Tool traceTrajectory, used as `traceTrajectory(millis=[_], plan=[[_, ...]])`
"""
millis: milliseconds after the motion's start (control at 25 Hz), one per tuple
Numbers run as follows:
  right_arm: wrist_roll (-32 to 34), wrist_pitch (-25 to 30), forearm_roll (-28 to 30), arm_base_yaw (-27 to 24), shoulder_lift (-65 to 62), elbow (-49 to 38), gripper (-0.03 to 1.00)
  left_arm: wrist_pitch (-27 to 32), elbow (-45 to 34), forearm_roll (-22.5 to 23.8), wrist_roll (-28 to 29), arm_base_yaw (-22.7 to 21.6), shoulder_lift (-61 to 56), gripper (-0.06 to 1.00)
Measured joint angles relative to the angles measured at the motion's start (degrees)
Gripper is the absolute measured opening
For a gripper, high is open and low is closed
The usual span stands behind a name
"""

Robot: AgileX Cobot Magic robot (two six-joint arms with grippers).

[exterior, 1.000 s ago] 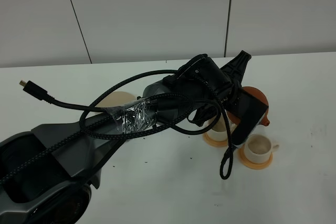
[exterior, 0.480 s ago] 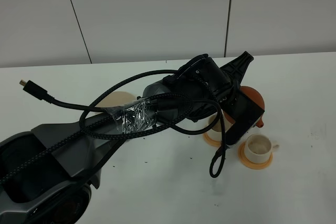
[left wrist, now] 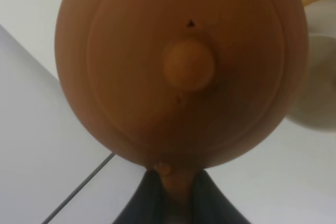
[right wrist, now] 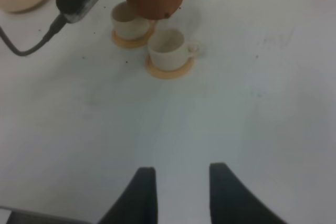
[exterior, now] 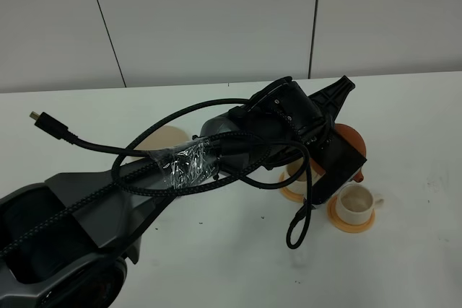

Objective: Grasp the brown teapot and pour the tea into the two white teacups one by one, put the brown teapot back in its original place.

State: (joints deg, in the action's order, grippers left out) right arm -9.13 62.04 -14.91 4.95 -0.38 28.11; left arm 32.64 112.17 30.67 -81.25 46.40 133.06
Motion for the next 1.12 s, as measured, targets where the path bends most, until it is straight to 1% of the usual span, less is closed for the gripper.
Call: traceTrajectory(millis=[240, 360, 640, 1120], plan=[[0.0, 0.0, 0.0, 0.0, 0.0, 0.0, 0.24, 3.7, 0.0, 0.0, 0.0, 0.1, -0.9, 0.17], [0.0, 0.0, 0.0, 0.0, 0.0, 0.0, 0.24, 4.5, 0.0, 0.0, -0.7, 0.1, -0.9, 0.17], [0.0, 0.0, 0.0, 0.0, 0.0, 0.0, 0.24, 3.9, 0.0, 0.0, -3.7, 0.2, -0.9, 0.17], [0.0, 0.0, 0.0, 0.0, 0.0, 0.0, 0.24, 3.0, 0.0, 0.1, -7.0, 0.7, -0.9, 0.17]])
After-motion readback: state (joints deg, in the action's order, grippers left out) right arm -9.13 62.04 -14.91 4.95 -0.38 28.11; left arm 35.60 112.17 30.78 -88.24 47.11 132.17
